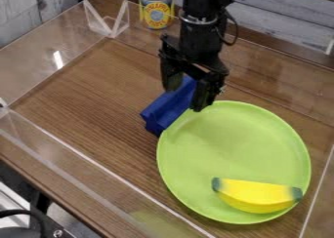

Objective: Put the blue object in the green plate

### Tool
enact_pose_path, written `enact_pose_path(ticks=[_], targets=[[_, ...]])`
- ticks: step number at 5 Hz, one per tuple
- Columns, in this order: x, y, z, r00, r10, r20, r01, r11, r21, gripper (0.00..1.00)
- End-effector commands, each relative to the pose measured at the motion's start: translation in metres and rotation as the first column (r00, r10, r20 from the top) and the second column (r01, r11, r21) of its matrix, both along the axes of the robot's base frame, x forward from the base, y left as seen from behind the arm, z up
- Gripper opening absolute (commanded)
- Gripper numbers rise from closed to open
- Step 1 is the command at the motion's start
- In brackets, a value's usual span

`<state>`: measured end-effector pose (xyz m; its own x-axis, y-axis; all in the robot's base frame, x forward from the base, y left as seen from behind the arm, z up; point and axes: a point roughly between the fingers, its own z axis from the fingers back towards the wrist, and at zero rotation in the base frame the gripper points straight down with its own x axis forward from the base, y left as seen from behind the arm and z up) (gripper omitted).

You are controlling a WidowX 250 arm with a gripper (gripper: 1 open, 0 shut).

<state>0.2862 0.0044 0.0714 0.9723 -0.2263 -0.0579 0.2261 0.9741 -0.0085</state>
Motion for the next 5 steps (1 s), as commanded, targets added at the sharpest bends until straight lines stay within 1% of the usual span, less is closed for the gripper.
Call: enact_pose_path(ticks=[1,5], targets=[[0.004,0.005,0.004,0.999,-0.011,0.043,0.011,1.000,-0.001,1.00],[0.010,0.009,-0.013,0.996,-0.048,0.081,0.049,0.999,-0.015,1.00]])
